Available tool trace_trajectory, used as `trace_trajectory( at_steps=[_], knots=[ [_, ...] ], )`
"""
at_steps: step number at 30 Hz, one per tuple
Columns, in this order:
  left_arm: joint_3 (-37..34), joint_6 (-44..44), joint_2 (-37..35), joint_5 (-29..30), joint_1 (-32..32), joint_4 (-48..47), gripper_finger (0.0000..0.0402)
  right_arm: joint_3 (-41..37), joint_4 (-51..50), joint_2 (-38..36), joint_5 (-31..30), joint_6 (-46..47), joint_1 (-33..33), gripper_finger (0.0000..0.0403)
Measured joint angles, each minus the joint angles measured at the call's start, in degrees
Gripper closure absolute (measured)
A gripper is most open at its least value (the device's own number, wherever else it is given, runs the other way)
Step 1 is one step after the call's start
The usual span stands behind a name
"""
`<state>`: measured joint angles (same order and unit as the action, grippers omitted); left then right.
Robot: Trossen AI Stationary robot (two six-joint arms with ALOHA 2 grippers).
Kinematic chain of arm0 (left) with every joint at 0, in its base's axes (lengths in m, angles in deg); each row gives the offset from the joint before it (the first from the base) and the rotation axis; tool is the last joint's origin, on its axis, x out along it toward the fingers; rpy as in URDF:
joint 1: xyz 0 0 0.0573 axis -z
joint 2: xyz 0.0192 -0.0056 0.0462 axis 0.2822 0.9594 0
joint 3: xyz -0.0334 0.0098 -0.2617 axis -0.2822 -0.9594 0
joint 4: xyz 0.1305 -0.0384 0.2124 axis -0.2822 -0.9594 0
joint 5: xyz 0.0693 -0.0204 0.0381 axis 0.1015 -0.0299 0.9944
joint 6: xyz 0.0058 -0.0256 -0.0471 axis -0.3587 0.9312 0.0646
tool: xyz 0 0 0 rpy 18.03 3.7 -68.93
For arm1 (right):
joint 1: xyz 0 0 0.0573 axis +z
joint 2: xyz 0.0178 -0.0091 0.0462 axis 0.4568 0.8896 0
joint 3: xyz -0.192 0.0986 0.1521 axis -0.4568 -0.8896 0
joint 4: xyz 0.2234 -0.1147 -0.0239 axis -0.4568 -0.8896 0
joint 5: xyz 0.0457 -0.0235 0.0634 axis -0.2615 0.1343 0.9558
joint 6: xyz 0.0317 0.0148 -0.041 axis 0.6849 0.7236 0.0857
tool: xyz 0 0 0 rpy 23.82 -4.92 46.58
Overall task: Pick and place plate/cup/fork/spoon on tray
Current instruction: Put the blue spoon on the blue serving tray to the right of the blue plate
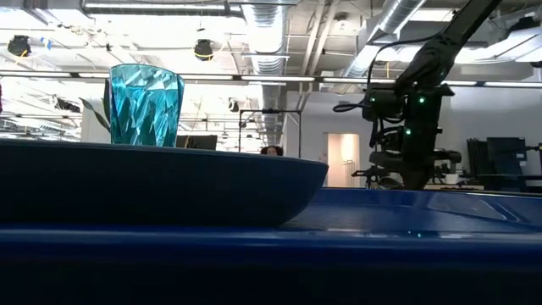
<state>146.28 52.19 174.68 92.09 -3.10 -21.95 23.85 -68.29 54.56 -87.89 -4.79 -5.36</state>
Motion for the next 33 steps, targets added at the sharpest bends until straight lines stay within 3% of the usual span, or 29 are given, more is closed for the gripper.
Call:
trace_trajectory(
  at_steps=[5,8,15,19,24,29,33],
  knots=[
    [-1.1,0.9,0.1,0.1,0.1,0.1,0.0211,-0.8,-4.9,-5.8,0.7,0.6,5.2,0.0398],
    [-2.1,2.4,0.0,1.3,0.1,0.5,0.0211,-0.5,-7.4,-10.7,-1.8,2.6,8.6,0.0399],
    [-9.5,4.5,0.0,0.1,-2.5,6.5,0.0211,-0.4,-12.0,-22.4,-4.7,5.1,20.4,0.0400],
    [-13.5,5.0,0.1,-9.3,-6.2,17.5,0.0211,-0.3,-11.4,-28.5,-5.4,6.0,30.2,0.0401],
    [-15.9,8.9,0.1,-21.8,-11.5,29.2,0.0211,2.3,-11.1,-32.7,-11.1,5.7,42.4,0.0400],
    [-17.0,15.4,0.1,-29.5,-16.8,35.6,0.0211,7.0,-11.0,-31.3,-19.7,1.4,51.1,0.0400],
    [-17.0,22.3,0.8,-31.6,-19.1,37.0,0.0211,10.8,-11.6,-26.8,-25.5,-5.4,54.6,0.0400]
  ],
)
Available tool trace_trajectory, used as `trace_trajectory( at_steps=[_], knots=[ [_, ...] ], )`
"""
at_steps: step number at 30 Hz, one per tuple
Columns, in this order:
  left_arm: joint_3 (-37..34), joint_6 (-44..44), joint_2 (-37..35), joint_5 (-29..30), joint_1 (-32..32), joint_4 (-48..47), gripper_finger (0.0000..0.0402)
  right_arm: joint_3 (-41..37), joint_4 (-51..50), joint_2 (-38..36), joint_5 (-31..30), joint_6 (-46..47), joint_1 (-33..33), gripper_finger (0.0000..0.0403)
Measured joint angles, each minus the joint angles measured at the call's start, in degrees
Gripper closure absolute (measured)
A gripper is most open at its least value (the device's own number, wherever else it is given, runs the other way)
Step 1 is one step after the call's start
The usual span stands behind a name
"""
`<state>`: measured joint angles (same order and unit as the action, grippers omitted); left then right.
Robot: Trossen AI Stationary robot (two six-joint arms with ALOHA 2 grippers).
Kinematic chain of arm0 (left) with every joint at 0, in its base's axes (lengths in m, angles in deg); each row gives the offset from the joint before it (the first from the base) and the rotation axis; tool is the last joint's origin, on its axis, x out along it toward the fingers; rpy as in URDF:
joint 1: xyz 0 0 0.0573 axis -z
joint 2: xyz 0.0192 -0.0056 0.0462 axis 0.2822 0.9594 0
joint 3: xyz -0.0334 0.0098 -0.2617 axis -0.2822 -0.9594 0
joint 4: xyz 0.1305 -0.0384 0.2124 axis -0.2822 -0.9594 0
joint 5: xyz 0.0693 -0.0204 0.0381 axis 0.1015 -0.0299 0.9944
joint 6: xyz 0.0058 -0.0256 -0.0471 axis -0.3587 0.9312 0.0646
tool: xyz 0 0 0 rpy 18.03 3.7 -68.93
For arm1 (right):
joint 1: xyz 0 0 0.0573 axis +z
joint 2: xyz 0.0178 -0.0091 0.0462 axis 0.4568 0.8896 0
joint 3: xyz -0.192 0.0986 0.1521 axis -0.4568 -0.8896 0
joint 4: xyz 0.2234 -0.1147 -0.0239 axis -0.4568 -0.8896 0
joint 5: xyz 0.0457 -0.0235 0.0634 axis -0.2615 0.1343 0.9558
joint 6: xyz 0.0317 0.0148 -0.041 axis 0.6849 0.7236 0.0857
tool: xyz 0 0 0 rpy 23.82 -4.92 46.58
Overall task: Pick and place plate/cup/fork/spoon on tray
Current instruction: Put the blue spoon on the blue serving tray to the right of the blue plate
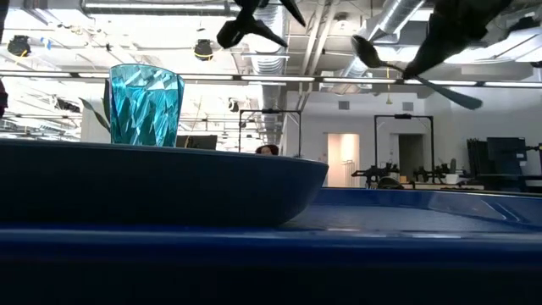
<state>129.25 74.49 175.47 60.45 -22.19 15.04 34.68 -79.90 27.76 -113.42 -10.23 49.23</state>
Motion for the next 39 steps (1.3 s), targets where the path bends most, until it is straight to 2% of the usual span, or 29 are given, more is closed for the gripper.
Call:
trace_trajectory(
  at_steps=[7,11,14,17,25,39],
  knots=[
    [0.0,1.5,-0.1,-1.4,-1.2,0.8,0.0211,9.5,-9.1,13.0,-12.5,-5.1,1.1,0.0401],
    [0.0,1.6,-0.1,-1.8,-1.1,1.9,0.0211,15.1,-14.9,20.0,-15.4,-6.7,0.5,0.0401],
    [0.0,1.7,-0.1,-1.8,-1.1,2.0,0.0211,17.9,-16.0,23.9,-16.1,-9.4,0.3,0.0401],
    [0.0,2.1,-0.1,-1.8,-1.1,1.7,0.0211,19.7,-16.5,26.7,-19.9,-11.0,0.3,0.0401],
    [0.0,2.8,-0.1,-2.6,-1.1,-0.8,0.0211,23.9,-21.2,30.6,-30.5,-12.3,0.2,0.0401],
    [0.0,5.7,-0.1,-4.7,-1.1,1.9,0.0211,24.8,-19.3,31.2,-34.7,-22.7,-3.1,0.0400]
  ],
)
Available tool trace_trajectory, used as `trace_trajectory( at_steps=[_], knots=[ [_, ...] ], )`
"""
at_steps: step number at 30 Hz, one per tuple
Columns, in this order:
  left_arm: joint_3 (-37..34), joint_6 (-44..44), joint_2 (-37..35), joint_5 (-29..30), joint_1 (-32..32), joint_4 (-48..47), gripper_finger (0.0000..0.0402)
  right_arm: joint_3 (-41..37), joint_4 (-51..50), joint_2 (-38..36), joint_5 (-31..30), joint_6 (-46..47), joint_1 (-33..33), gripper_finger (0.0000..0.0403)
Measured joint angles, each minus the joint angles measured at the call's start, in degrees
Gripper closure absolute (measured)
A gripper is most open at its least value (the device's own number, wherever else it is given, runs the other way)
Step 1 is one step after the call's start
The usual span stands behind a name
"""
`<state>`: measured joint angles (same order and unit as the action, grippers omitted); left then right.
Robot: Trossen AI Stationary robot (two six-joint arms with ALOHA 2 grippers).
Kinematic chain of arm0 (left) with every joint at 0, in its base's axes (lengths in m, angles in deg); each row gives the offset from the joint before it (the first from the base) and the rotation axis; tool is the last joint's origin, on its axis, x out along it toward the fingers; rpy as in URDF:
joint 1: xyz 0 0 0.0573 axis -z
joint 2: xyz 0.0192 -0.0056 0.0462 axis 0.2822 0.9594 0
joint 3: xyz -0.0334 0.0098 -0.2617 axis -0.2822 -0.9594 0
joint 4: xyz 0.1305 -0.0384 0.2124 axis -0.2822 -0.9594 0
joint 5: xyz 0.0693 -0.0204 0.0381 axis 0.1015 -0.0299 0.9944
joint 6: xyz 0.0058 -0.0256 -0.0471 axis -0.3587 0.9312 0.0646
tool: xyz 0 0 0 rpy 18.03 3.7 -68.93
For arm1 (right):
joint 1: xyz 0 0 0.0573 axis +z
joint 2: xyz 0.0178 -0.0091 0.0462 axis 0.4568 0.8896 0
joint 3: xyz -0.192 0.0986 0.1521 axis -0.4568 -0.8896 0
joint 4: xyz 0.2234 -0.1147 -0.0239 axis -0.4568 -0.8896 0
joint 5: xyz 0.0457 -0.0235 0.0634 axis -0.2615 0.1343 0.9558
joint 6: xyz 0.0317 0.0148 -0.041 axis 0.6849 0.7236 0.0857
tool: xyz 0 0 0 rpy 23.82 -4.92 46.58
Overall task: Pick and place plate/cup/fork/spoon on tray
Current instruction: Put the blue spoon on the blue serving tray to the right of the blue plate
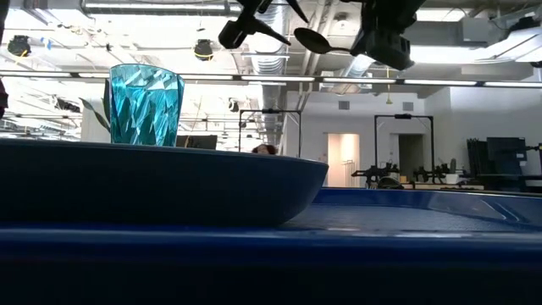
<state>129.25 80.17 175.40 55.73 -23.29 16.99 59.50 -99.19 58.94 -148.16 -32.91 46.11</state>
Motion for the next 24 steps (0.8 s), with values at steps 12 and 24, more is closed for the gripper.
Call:
trace_trajectory(
  at_steps=[12,24],
  knots=[
    [0.0,0.9,0.0,-0.4,-0.2,0.6,0.0211,0.0,5.8,0.0,-2.2,-7.4,-0.3,0.0400],
    [0.0,0.4,0.0,-2.2,-0.2,0.7,0.0290,0.0,6.2,0.0,-2.9,-7.8,-0.3,0.0400]
  ],
)
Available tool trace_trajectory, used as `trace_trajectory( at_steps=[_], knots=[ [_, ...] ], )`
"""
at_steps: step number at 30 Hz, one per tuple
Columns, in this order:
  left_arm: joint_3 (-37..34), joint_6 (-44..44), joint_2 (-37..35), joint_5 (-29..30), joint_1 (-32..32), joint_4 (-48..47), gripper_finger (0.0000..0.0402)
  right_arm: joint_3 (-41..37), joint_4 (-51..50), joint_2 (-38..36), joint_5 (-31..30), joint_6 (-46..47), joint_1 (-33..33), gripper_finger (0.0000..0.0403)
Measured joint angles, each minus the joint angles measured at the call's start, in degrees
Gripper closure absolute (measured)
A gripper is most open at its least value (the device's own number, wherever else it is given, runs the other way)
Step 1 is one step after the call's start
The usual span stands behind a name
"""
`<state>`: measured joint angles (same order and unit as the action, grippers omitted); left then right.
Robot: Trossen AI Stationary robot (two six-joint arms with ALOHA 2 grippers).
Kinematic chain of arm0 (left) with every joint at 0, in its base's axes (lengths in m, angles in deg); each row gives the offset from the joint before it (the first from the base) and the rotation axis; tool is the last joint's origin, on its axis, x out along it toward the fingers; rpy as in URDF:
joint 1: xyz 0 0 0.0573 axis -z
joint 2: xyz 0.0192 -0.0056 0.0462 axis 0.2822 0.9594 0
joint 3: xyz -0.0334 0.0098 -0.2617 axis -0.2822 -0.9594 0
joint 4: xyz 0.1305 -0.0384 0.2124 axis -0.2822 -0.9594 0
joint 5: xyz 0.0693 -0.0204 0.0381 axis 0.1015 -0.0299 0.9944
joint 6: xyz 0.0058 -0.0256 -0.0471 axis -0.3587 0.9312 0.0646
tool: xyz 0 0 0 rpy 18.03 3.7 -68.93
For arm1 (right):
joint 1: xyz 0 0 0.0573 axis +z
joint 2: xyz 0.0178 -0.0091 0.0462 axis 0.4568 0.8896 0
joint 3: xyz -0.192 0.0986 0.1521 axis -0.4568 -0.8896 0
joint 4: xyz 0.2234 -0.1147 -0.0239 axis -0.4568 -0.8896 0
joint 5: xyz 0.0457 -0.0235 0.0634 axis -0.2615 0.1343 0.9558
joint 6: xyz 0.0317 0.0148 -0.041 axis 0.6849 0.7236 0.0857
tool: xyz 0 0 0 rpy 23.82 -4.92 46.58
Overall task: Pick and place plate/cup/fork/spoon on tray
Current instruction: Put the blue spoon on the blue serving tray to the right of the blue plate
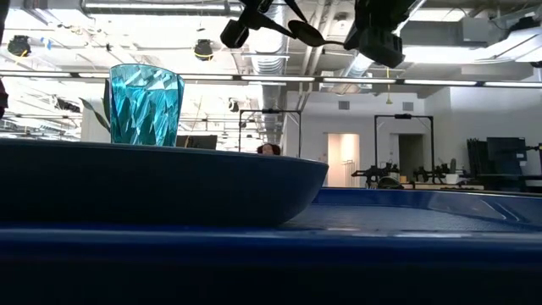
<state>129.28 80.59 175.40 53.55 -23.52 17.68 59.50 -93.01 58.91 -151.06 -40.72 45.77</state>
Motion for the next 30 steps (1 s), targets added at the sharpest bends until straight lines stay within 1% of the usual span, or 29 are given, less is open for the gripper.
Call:
trace_trajectory(
  at_steps=[5,9,15,18,21,24,28,30],
  knots=[
    [0.0,-0.9,0.0,-0.1,0.0,-0.1,0.0343,0.0,-0.1,0.0,-0.2,0.0,0.0,0.0400],
    [0.0,-1.4,0.0,0.3,0.0,-0.3,0.0376,0.0,-0.2,0.0,-0.2,-0.2,0.0,0.0399],
    [0.0,-3.7,0.0,1.2,0.0,-0.3,0.0398,0.0,-0.1,0.0,-0.3,0.0,-0.2,0.0395],
    [0.0,-4.6,0.0,1.9,0.0,-0.2,0.0400,0.0,0.3,-0.1,0.2,1.4,-0.7,0.0379],
    [0.0,-6.0,0.0,2.0,0.0,-0.4,0.0400,0.0,0.6,-0.1,2.8,4.5,-0.9,0.0341],
    [0.0,-7.9,0.0,1.5,-0.1,-0.4,0.0401,0.0,0.6,-0.7,5.9,8.7,-1.0,0.0287],
    [0.0,-12.1,0.0,1.5,-0.2,-1.1,0.0401,0.0,0.1,-2.5,16.0,14.6,-0.8,0.0209],
    [0.0,-14.3,0.0,1.6,-0.2,-1.8,0.0401,0.0,-0.8,-3.9,20.2,18.0,-0.2,0.0178]
  ],
)
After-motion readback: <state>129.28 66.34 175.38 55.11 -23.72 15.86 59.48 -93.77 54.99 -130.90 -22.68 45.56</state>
